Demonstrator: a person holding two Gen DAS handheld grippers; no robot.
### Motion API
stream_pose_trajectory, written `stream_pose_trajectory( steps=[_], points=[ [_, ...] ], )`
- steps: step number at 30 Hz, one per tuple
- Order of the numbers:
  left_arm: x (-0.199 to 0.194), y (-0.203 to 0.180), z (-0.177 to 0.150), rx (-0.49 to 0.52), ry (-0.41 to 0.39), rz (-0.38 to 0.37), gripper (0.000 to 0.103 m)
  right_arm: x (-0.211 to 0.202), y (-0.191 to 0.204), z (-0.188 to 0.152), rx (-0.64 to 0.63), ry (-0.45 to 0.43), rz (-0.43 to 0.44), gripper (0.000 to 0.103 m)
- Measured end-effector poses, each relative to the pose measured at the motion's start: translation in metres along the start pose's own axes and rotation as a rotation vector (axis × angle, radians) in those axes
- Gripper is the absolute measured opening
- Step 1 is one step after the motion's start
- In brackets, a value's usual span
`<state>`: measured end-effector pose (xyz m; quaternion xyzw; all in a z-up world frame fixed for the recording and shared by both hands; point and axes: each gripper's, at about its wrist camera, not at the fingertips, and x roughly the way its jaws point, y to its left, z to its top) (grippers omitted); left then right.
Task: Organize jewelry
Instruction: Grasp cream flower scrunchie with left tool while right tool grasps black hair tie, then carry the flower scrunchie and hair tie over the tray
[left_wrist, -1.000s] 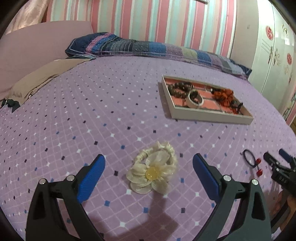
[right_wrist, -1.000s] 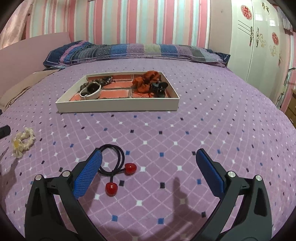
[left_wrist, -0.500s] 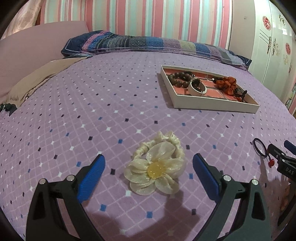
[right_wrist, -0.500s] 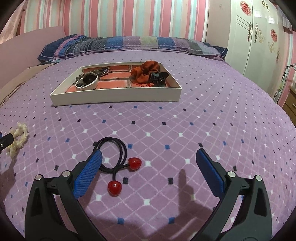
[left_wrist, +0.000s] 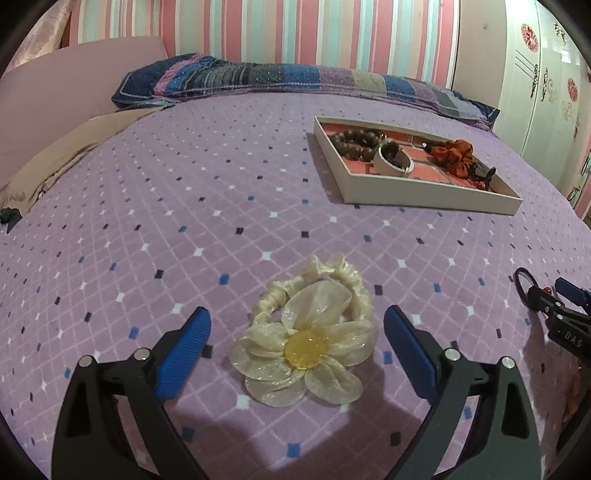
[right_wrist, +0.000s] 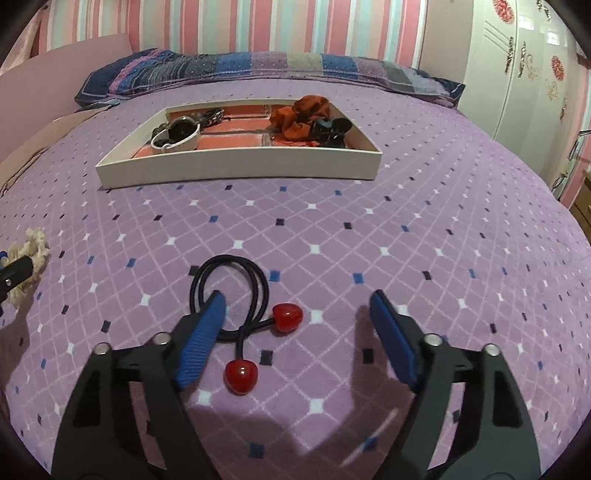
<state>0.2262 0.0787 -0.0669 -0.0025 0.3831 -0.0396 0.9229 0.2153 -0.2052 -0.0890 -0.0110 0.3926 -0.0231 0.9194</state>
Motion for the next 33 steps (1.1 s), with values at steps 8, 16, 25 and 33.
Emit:
stream_pose_trajectory(
  steps=[8, 16, 25, 33],
  points=[
    [0.003, 0.0, 0.0, 0.003, -0.001, -0.013, 0.059, 0.0, 0.007, 0.0, -0.015, -0.001, 0.065, 0.032],
    [0.0, 0.001, 0.004, -0.017, -0.004, -0.023, 0.028, -0.002, 0.005, 0.0, 0.0, -0.006, 0.095, 0.02],
    [-0.008, -0.014, 0.015, 0.014, -0.027, -0.003, 0.02, -0.013, -0.003, 0.009, -0.01, -0.041, 0.108, 0.019],
    [-0.013, -0.042, 0.035, 0.057, -0.06, -0.006, 0.013, -0.019, -0.021, 0.029, -0.012, -0.085, 0.117, 0.019]
  ],
)
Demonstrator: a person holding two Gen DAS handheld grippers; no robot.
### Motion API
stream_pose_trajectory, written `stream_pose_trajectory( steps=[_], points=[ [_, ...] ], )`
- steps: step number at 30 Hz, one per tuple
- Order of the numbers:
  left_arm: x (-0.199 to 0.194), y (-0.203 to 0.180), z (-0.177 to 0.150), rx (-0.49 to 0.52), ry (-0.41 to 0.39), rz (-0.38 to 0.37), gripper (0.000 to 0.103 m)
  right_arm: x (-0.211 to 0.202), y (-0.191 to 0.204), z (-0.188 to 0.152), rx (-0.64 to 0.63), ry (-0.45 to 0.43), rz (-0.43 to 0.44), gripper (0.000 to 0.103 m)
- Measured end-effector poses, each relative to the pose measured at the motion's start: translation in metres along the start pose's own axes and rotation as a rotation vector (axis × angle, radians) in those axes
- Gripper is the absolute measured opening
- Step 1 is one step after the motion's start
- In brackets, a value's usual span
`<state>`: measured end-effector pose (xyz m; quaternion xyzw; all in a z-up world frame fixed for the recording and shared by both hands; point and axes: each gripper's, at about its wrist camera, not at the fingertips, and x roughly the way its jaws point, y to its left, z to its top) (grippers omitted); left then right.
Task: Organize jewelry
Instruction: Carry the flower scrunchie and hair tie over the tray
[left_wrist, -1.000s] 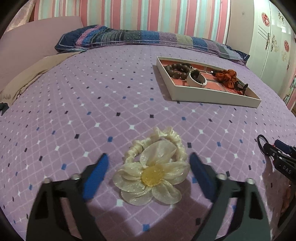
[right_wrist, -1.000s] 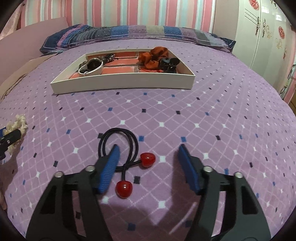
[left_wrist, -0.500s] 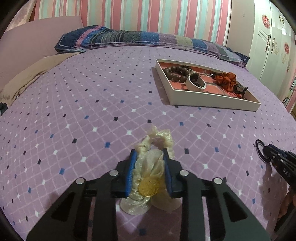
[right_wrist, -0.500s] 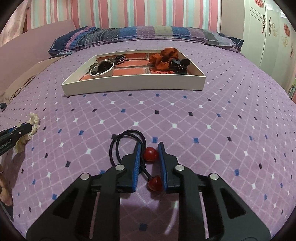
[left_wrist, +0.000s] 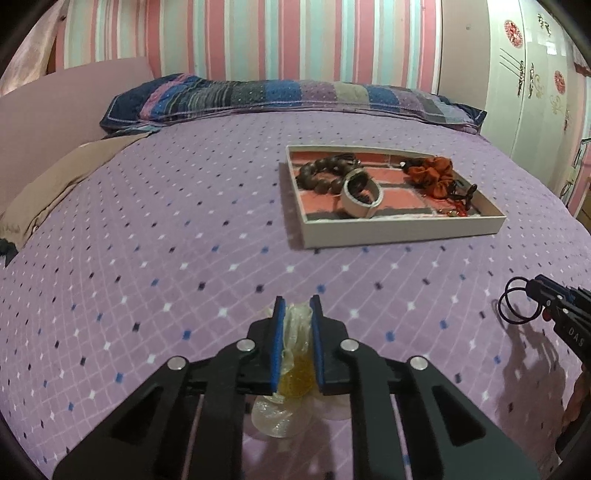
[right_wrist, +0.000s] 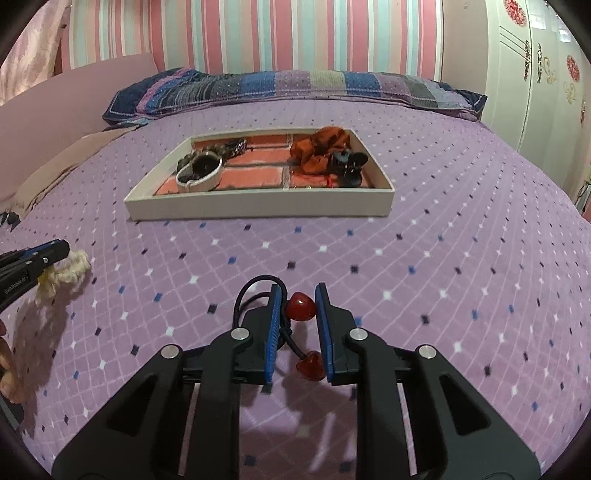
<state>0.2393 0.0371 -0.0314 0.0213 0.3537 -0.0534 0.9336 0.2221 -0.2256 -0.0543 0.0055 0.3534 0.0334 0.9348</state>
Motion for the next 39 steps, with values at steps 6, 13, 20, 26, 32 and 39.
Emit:
stream_pose_trajectory(
  steps=[6, 13, 20, 26, 32, 39],
  points=[
    [0.003, -0.006, 0.017, -0.022, -0.006, -0.046, 0.012, -0.004, -0.011, 0.022, -0.004, -0.038, 0.014, 0.019],
    [-0.002, -0.005, 0.05, -0.06, -0.033, -0.081, 0.011, -0.003, -0.023, 0.05, -0.002, -0.068, 0.026, 0.019],
    [0.002, -0.028, 0.095, -0.012, -0.081, -0.092, 0.011, 0.008, -0.029, 0.091, -0.011, -0.09, 0.02, 0.019],
    [0.035, -0.048, 0.125, -0.006, -0.083, -0.107, 0.011, 0.038, -0.033, 0.126, -0.02, -0.086, 0.022, 0.019],
    [0.085, -0.06, 0.134, -0.006, -0.036, -0.09, 0.011, 0.079, -0.036, 0.141, -0.019, -0.047, 0.027, 0.019],
    [0.12, -0.062, 0.121, -0.003, 0.007, -0.058, 0.012, 0.115, -0.045, 0.131, -0.004, 0.021, 0.028, 0.019]
  ],
)
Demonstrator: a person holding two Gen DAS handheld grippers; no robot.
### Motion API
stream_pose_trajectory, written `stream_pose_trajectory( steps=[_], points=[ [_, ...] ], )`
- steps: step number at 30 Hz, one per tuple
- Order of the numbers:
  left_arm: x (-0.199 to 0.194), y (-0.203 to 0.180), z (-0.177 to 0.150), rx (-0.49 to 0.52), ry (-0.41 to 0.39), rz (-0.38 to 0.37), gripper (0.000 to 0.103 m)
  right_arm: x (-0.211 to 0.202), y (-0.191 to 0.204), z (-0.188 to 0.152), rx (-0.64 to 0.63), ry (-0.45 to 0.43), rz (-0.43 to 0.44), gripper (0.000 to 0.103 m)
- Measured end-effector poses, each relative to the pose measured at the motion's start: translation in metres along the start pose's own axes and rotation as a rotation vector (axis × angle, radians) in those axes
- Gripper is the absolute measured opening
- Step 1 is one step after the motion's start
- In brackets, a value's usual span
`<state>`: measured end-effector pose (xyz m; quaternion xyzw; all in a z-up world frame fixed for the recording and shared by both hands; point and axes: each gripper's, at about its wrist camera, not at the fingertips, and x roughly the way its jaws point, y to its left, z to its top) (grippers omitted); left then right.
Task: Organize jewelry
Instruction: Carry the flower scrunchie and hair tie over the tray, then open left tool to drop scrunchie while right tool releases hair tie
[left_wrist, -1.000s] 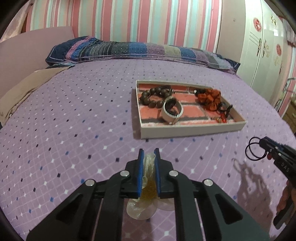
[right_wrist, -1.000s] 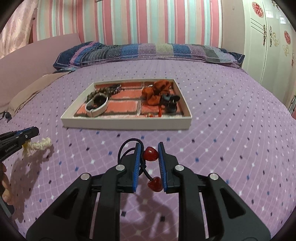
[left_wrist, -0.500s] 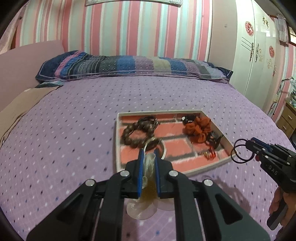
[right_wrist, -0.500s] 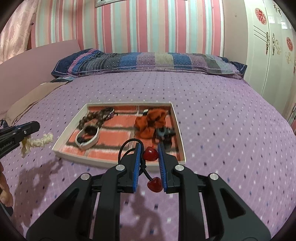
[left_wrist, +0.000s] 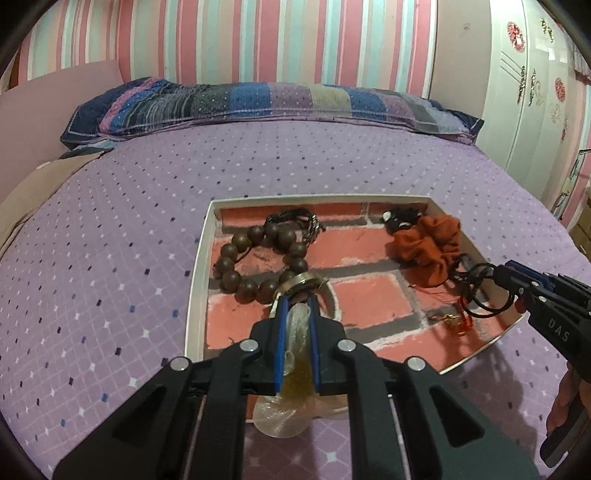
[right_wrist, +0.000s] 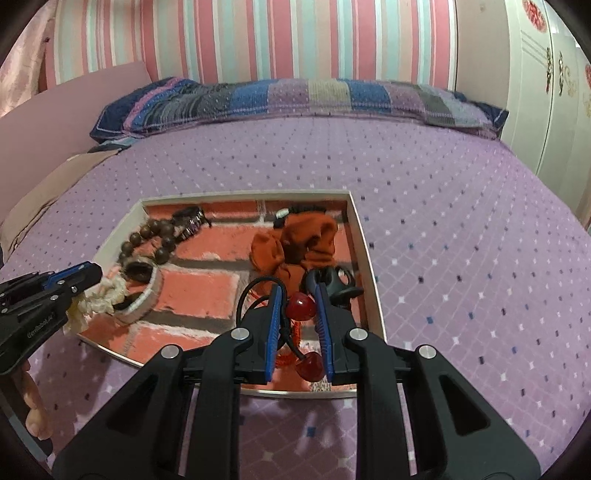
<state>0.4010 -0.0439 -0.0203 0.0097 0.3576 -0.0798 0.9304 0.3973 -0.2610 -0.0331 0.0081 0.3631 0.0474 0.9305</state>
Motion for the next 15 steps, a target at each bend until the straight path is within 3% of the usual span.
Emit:
stream_pose_trajectory(
  steps=[7, 8, 10, 15],
  points=[
    [0.008, 0.001, -0.009, 0.002, 0.015, 0.013, 0.018, 0.018, -0.003, -0.01, 0.014, 0.048, -0.008, 0.02],
    [0.009, 0.001, -0.01, 0.001, 0.017, 0.015, 0.02, 0.02, -0.003, -0.012, 0.017, 0.057, -0.007, 0.02],
    [0.01, 0.002, -0.012, 0.001, 0.025, 0.023, 0.034, 0.023, -0.003, -0.014, 0.015, 0.066, -0.013, 0.02],
    [0.009, 0.008, -0.015, -0.019, 0.027, 0.036, 0.04, 0.027, -0.004, -0.019, 0.01, 0.077, -0.028, 0.025]
  ],
)
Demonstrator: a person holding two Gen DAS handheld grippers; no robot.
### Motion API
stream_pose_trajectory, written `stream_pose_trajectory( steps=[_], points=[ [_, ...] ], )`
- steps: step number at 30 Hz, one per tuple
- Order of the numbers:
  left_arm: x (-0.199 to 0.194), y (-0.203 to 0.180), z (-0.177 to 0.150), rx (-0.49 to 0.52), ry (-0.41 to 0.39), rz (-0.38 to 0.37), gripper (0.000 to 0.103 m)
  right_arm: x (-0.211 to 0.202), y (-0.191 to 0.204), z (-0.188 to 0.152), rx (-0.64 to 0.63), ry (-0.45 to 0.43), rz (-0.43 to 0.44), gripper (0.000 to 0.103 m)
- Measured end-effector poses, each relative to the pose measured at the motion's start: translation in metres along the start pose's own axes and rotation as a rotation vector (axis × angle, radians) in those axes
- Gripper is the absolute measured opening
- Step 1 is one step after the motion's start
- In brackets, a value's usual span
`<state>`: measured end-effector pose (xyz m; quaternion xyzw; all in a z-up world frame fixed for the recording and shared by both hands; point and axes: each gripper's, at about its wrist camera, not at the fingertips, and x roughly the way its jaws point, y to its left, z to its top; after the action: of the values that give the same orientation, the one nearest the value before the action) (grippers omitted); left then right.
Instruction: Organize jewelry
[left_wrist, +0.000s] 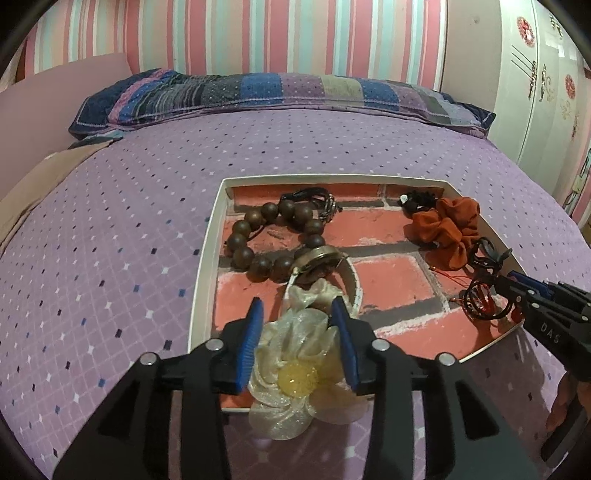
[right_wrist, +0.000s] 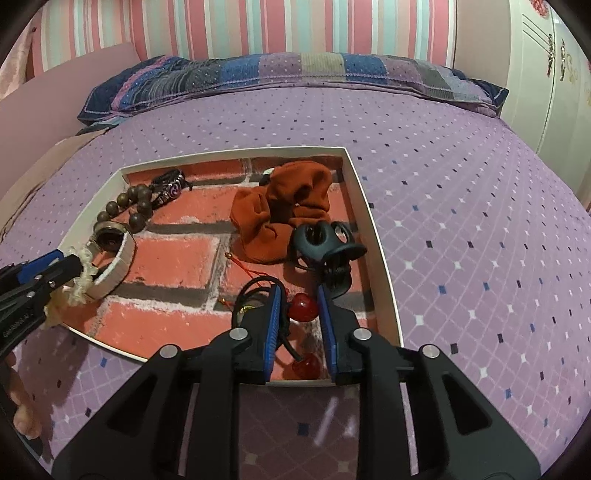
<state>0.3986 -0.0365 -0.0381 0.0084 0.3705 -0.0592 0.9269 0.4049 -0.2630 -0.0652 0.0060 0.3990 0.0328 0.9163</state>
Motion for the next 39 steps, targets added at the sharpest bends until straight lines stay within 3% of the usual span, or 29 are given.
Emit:
stream_pose_trajectory(
  steps=[5, 11, 13, 17, 19, 31, 39],
  points=[
    [-0.006, 0.004, 0.001, 0.0, -0.01, 0.013, 0.049, 0.0, 0.0, 0.0, 0.002, 0.003, -0.002, 0.033],
    [-0.026, 0.006, 0.007, -0.013, -0.039, 0.006, 0.059, -0.018, 0.0, 0.004, 0.018, -0.059, -0.002, 0.061],
    [-0.042, 0.006, 0.009, -0.014, -0.064, 0.013, 0.07, -0.032, 0.002, 0.006, 0.011, -0.094, -0.013, 0.076],
    [-0.075, 0.007, 0.008, -0.023, -0.101, 0.024, 0.078, -0.065, 0.008, 0.004, -0.001, -0.149, -0.019, 0.09],
    [-0.095, 0.009, 0.002, -0.03, -0.116, 0.031, 0.091, -0.084, 0.011, -0.002, -0.008, -0.173, -0.025, 0.097],
    [-0.224, 0.02, -0.082, -0.046, -0.177, 0.036, 0.099, -0.216, 0.039, -0.089, -0.039, -0.253, -0.044, 0.099],
    [-0.281, 0.015, -0.141, -0.061, -0.197, 0.049, 0.099, -0.268, 0.037, -0.156, 0.026, -0.242, -0.032, 0.099]
  ],
)
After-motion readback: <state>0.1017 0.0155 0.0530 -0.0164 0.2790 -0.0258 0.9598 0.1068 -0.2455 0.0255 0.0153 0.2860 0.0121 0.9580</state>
